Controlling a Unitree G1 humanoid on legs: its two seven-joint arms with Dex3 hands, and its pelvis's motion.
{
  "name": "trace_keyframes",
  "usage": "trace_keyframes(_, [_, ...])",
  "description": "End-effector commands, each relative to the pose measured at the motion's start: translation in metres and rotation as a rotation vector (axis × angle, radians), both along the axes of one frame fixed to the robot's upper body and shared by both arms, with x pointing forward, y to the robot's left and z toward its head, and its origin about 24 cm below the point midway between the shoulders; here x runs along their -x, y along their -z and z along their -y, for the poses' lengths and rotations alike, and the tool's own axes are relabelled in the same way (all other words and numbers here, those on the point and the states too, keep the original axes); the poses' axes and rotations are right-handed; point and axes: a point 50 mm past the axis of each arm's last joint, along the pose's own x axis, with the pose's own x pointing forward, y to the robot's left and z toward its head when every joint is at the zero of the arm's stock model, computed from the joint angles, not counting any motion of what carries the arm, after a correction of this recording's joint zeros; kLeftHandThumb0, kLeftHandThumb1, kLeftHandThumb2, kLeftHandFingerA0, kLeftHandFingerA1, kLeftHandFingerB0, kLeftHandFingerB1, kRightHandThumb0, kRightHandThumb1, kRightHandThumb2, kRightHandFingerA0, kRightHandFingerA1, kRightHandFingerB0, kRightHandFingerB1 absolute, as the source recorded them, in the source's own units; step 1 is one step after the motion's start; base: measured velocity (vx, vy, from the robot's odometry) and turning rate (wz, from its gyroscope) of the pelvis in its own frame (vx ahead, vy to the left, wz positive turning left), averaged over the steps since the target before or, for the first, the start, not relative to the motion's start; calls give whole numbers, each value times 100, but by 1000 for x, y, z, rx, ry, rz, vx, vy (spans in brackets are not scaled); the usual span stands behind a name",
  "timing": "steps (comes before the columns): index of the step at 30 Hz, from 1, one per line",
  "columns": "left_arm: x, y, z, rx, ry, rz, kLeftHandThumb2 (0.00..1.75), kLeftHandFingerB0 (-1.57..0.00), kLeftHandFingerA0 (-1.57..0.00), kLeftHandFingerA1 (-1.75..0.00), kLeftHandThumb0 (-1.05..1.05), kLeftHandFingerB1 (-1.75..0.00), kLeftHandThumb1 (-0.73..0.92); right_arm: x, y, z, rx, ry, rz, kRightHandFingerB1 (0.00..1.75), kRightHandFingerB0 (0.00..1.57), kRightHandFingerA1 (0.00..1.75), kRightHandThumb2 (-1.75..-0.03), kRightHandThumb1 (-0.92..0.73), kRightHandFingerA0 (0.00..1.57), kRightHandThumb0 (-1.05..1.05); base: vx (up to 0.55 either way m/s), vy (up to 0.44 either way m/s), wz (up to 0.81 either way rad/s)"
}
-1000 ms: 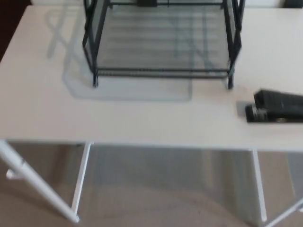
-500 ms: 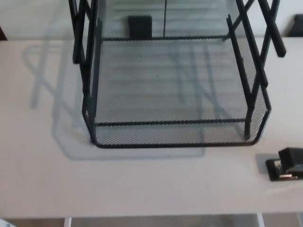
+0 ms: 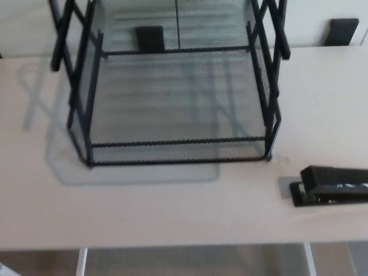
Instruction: The robot walks towards a desk on which a file tray is kept in the middle and a stapler is kept to its right. The robot lifts the stapler using its right hand and places it on the file tray.
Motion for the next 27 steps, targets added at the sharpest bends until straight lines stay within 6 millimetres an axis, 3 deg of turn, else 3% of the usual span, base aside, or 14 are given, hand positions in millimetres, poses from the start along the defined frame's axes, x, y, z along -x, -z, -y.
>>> trace_keyframes(1, [1, -3, -3, -7, -15, 19, 121, -2, -3, -46, -83, -38, 79, -3, -4, 3, 32, -21, -28, 50, 0, 55, -88, -31, 5, -33, -185, 170, -3])
trace_keyframes(3, [1, -2, -3, -9, -17, 21, 121, -2, -3, -46, -83, -37, 79, -3, -4, 3, 23, -7, -15, 50, 0, 55, -88, -31, 5, -33, -127, 295, 26])
trace_keyframes(4, [1, -3, -3, -23, 15, -4, 122, -2, -3, -46, -82, -37, 80, -3, -5, 2, 32, -18, -19, 34, 13, 39, -57, -48, 4, -52, -44, 174, 4])
trace_keyframes(7, [-2, -4, -4, -14, 7, 15, 122, -3, -3, -45, -86, -36, 80, -3, -4, 2, 30, -20, -8, 36, 15, 50, -54, -47, 15, -57, -137, 93, 6])
trace_keyframes(8, [-3, -4, -3, -11, 0, 18, 122, -2, -3, -44, -86, -36, 80, -4, -4, 1, 33, -18, -10, 50, 0, 55, -86, -27, 6, -34, -112, 14, 6])
trace_keyframes(9, [-3, -4, -3, -7, 8, 25, 122, -1, -2, -44, -83, -35, 79, -5, -5, 1, 14, -5, 10, 50, 0, 56, -87, -29, 7, -33, -100, 0, 5])
trace_keyframes(10, [-4, -4, -3, -6, 7, 26, 84, -2, -1, -44, -84, -34, 92, -6, -5, 1, 20, -9, 16, 36, 15, 43, -55, -47, 4, -52, -122, -53, 2])
trace_keyframes(11, [-4, -3, -2, -6, 8, 27, 122, -3, -3, -46, -84, -38, 80, -6, -3, 1, -18, 27, 33, 36, 13, 40, -55, -46, 3, -47, -121, -59, 0])
trace_keyframes(13, [-4, -3, -2, -17, 34, 6, 124, -1, 0, -45, -80, -39, 80, -8, -6, 2, -2, -4, 3, 34, 12, 39, -56, -48, 3, -50, -78, -125, 1])
trace_keyframes(14, [-5, -3, -1, -16, 41, 6, 82, -5, -1, -44, -86, -35, 92, -10, -7, 2, -2, -6, 9, 43, 7, 38, -74, -33, 0, -54, -59, -153, 5])
trace_keyframes(15, [-4, -3, -1, -16, 41, 7, 82, -5, -1, -44, -86, -35, 92, -10, -8, 2, -2, -7, 11, 43, 7, 38, -74, -33, 0, -54, -60, -184, 6])
trace_keyframes(16, [-4, -2, -1, -15, 14, 9, 122, -2, -3, -45, -84, -37, 80, -11, -8, 2, 16, -25, 5, 39, 8, 40, -71, -36, 2, -58, -116, -201, 0])
trace_keyframes(26, [-6, -2, 0, -16, 25, 11, 123, -3, -2, -45, -81, -38, 79, -16, -9, 4, 19, -28, -15, 41, 8, 37, -70, -35, 1, -56, -55, -131, -5])
trace_keyframes(27, [-5, -2, 0, -15, 27, 14, 122, -3, -3, -44, -82, -39, 80, -16, -7, 4, 3, -14, -5, 33, 10, 37, -56, -46, 1, -47, -6, 54, -6])
